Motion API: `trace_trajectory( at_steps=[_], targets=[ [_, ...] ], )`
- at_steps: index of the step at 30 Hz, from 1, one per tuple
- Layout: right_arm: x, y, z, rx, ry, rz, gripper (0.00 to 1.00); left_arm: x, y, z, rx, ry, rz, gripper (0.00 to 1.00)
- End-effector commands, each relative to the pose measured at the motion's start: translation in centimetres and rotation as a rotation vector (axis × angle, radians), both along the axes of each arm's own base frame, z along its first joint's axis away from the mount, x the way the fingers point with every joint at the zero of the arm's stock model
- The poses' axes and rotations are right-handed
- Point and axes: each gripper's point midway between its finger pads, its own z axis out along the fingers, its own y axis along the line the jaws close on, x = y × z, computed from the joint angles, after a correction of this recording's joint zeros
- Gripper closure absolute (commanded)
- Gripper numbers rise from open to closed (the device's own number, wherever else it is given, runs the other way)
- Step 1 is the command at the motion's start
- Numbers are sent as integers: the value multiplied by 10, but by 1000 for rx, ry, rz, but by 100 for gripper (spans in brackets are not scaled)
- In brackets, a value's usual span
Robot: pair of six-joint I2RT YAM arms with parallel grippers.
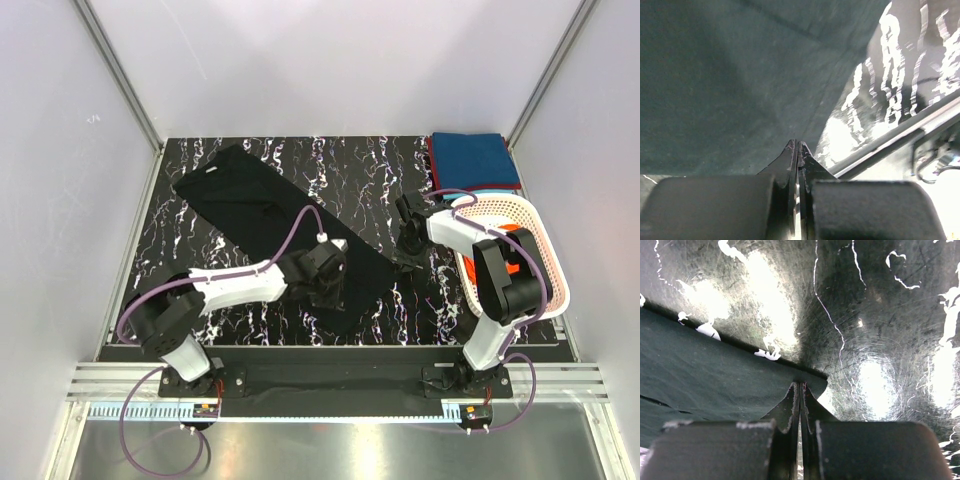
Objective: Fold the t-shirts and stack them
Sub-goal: Fold the tshirt
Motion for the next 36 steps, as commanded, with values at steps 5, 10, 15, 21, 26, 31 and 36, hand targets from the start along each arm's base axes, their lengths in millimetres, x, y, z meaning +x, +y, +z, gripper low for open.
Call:
trace_trajectory(
  at_steps=[5, 10, 15, 21, 26, 31, 36],
  targets=[
    [-7, -13, -6, -61, 6, -78, 100, -37, 8, -40, 71, 59, 13, 100],
    [-10, -18, -7, -81, 2, -77, 100, -45, 11, -50, 114, 55, 8, 100],
    [-14, -20, -6, -82, -3, -86, 100, -51, 23, -58, 154, 70, 26, 100],
    [-15, -10, 21, -13, -47, -54, 100, -57, 43, -63, 197, 80, 88, 100],
    [-8, -2, 65, 53, -145, -49, 96, -60, 71, -57, 277, 69, 140, 100],
    [6, 13, 96, 122, -231, 74, 74, -48, 94, -25, 285, 11, 228, 100],
    [10, 21, 82, 130, -188, 185, 59, 19, 110, 33, 164, -35, 347, 89]
  ],
)
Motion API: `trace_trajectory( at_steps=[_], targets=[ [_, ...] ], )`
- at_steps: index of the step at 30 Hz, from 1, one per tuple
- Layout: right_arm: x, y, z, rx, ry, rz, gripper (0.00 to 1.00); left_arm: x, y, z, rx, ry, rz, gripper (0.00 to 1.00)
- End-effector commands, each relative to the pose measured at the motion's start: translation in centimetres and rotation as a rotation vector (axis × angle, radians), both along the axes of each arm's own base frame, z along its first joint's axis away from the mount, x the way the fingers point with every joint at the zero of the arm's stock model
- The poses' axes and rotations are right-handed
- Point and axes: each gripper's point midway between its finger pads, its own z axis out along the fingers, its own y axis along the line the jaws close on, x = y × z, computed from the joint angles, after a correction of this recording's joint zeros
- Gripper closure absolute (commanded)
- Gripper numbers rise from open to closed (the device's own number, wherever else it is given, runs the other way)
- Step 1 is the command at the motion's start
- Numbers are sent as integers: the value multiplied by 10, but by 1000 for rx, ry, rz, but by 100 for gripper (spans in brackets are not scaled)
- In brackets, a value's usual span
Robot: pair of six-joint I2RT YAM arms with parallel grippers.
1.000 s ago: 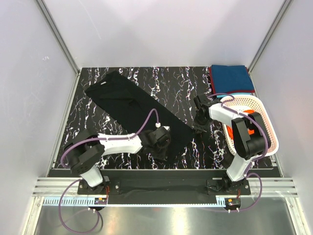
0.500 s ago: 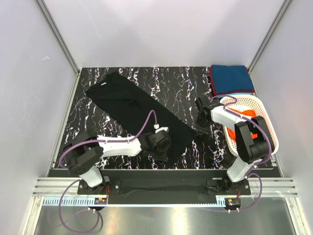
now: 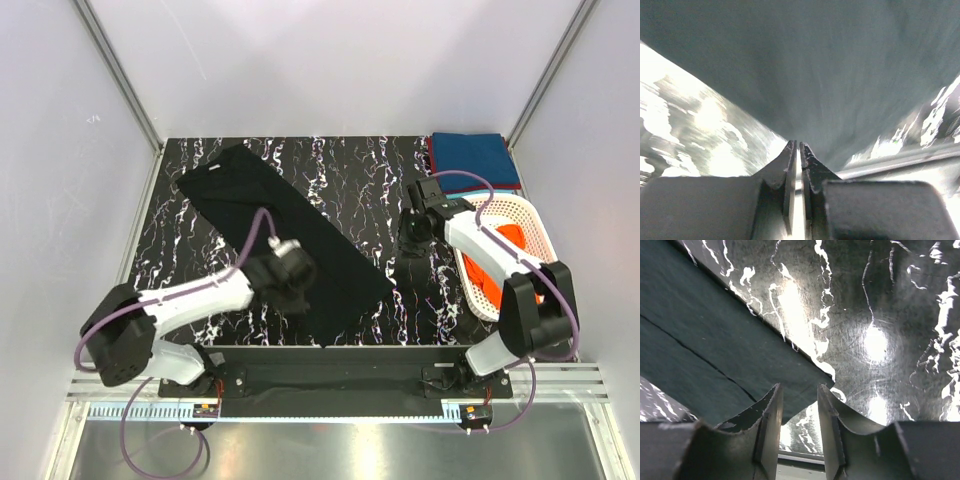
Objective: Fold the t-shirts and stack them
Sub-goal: Fold the tshirt
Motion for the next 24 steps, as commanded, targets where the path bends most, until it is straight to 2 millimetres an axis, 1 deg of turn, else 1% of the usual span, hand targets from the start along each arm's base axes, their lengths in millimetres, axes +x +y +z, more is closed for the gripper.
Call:
trace_trajectory(
  at_steps=[1, 2, 3, 5, 6, 7, 8, 9, 10, 11, 12, 13, 14, 15, 16, 19, 20, 21, 22, 23, 24],
  targets=[
    [2, 8, -6, 4, 30, 108, 59, 59, 24, 47, -30, -117, 80, 91],
    [0, 10, -15, 6, 64, 146, 59, 73, 35, 54, -21, -143, 102, 93],
    [0, 14, -17, 23, 75, 166, 59, 101, 55, 67, -17, -182, 183, 94],
    [-2, 23, -20, 66, 86, 217, 58, 130, 80, 80, 26, -238, 220, 94],
    [-4, 24, -23, 71, 84, 249, 57, 158, 100, 93, 42, -276, 290, 94],
    [-6, 29, -23, 101, 82, 280, 56, 173, 113, 98, 69, -302, 331, 94],
    [-6, 31, -29, 104, 85, 313, 55, 189, 119, 91, 75, -288, 353, 94],
    [-5, 32, -32, 107, 94, 316, 55, 212, 134, 100, 60, -313, 403, 96],
    [-3, 28, -37, 83, 104, 303, 53, 225, 138, 99, 49, -305, 420, 99],
    [-3, 25, -50, 63, 140, 287, 53, 236, 143, 78, 71, -252, 431, 100],
    [0, 25, -54, 58, 152, 282, 53, 251, 153, 83, 69, -263, 462, 100],
    [-3, 28, -57, 82, 174, 290, 53, 257, 157, 76, 69, -242, 476, 100],
    [-4, 29, -62, 91, 191, 296, 54, 261, 160, 61, 78, -205, 481, 100],
    [-7, 30, -65, 102, 203, 304, 55, 267, 166, 59, 83, -204, 501, 100],
    [-9, 31, -66, 110, 203, 315, 56, 271, 173, 46, 117, -184, 514, 100],
    [-14, 27, -69, 100, 213, 311, 58, 282, 188, 33, 135, -164, 552, 99],
    [-17, 28, -68, 105, 216, 308, 59, 283, 190, 18, 143, -132, 553, 99],
    [-19, 28, -68, 110, 218, 307, 59, 289, 193, 16, 140, -130, 565, 99],
    [-21, 27, -68, 107, 221, 301, 59, 291, 191, 11, 133, -119, 562, 99],
    [-25, 25, -71, 101, 231, 294, 60, 291, 191, -2, 140, -88, 560, 99],
    [-26, 22, -72, 91, 236, 286, 60, 297, 189, -3, 133, -91, 558, 99]
  ],
)
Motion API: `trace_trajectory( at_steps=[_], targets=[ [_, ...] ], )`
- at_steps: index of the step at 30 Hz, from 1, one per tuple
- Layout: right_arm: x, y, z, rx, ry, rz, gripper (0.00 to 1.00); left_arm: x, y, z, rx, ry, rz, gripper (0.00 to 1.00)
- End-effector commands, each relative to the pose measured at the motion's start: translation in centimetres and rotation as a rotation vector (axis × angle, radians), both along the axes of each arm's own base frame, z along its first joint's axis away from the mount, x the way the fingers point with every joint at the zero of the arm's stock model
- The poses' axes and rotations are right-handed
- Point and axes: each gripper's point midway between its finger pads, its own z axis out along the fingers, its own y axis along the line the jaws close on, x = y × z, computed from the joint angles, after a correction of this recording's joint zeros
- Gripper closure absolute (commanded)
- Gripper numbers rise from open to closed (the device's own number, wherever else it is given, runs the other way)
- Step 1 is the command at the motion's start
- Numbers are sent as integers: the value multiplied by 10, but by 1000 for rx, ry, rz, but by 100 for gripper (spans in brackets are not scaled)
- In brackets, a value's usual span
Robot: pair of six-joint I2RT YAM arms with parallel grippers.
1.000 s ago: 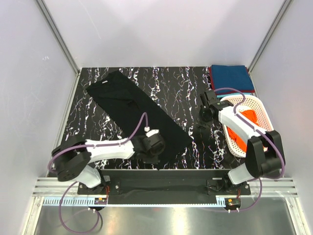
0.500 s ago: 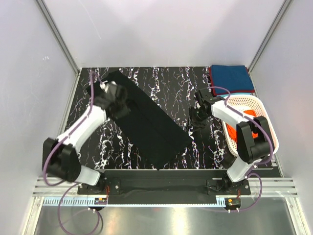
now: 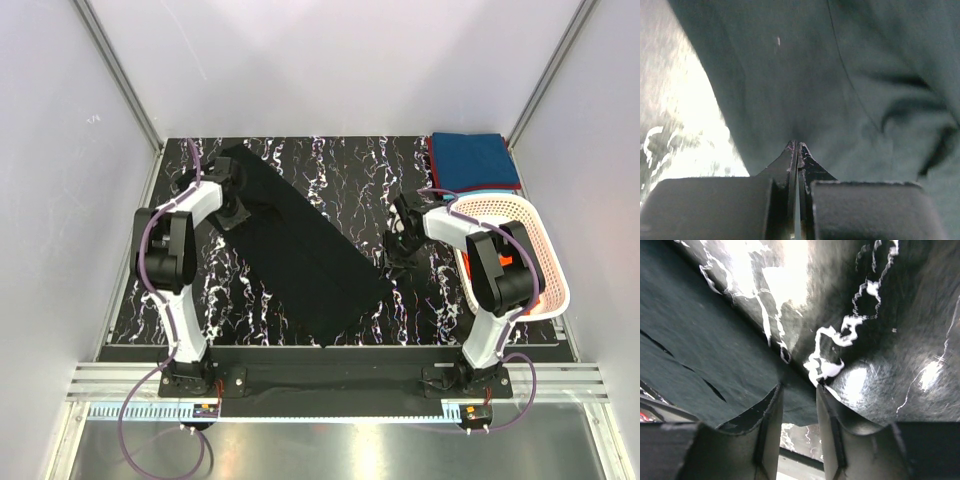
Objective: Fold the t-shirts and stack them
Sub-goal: Fold the tshirt
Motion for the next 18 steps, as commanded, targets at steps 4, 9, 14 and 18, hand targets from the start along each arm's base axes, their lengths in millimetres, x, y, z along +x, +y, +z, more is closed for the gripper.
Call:
trace_trajectory(
  at_steps=[4, 9, 14, 18],
  targets=[
    [-10, -15, -3, -66, 10, -24, 63, 34, -3, -13, -19, -27, -10, 98],
    [-20, -19, 1, -66, 8, -56, 68, 46, -3, -15, -2, -40, -7, 97],
    [-30, -32, 2, -119, 2, -96, 88, 59, -13, -12, -37, -64, -40, 96],
    [-34, -35, 3, -132, 0, -119, 100, 68, -37, -9, -116, -84, -105, 94]
  ],
)
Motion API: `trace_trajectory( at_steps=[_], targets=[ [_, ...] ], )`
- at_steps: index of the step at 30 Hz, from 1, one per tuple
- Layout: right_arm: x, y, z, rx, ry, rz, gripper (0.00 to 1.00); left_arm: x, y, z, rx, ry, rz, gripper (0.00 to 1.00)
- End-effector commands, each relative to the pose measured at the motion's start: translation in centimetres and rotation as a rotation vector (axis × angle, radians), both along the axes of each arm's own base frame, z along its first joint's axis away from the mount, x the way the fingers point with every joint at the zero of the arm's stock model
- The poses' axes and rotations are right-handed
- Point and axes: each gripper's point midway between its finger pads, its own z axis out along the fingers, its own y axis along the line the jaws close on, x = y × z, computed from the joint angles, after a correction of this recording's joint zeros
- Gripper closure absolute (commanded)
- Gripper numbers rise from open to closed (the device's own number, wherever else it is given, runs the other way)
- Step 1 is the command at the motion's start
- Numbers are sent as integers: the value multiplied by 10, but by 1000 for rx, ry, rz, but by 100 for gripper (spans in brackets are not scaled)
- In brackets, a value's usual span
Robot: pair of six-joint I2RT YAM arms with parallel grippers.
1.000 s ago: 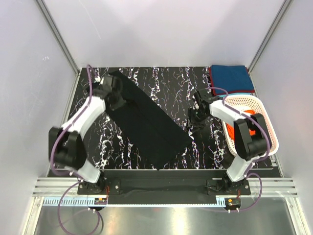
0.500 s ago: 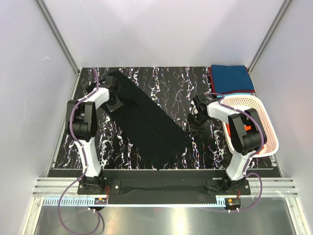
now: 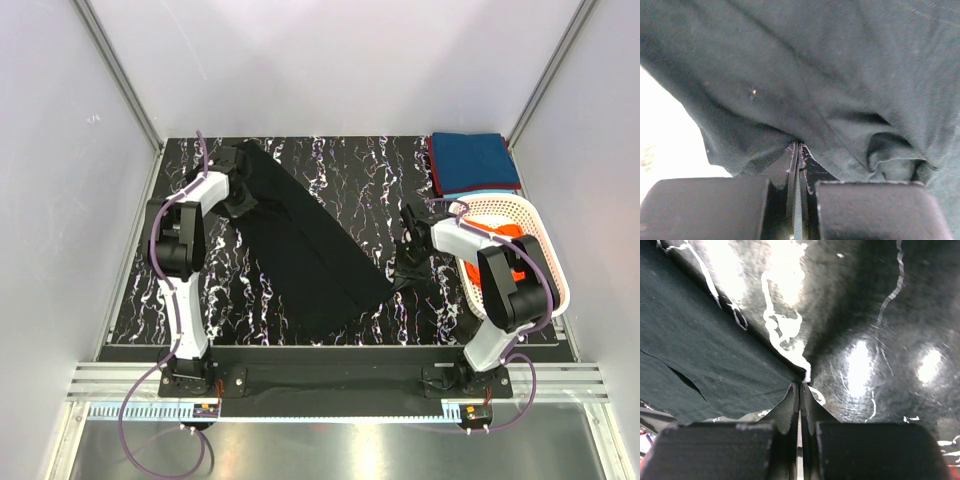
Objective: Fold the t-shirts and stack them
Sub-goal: Fold the tshirt
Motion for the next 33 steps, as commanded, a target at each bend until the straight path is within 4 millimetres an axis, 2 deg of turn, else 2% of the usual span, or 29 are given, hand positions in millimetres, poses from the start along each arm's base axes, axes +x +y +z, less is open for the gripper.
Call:
trace_trajectory(
  at_steps=[1, 7, 11, 18, 19, 23, 28, 31, 32, 33],
  targets=[
    [-3, -15, 6, -66, -21, -46, 100, 21, -24, 2, -62, -60, -76, 94],
    [-9, -26, 22, -105, -57, -107, 100, 17, -52, 0, -85, -53, -132, 93],
    [-18, -20, 40, -48, -85, -143, 100, 20, -74, -3, -125, -49, -172, 92],
    [-35, -23, 64, -6, -121, -174, 100, 36, -132, 14, -172, -118, -317, 91],
    [-38, -24, 68, -7, -130, -182, 100, 36, -137, 11, -179, -113, -323, 91],
    [-46, -30, 71, -24, -135, -221, 100, 42, -157, 13, -202, -131, -342, 91],
    [-53, -23, 75, 38, -128, -256, 100, 55, -184, 12, -268, -165, -412, 90],
    [-51, -22, 79, 52, -141, -281, 100, 61, -201, 22, -341, -206, -489, 89],
    [-52, -20, 81, 64, -139, -280, 100, 59, -204, 26, -351, -212, -525, 85],
    [-50, -17, 83, 77, -147, -284, 100, 57, -205, 41, -356, -235, -544, 82]
  ],
)
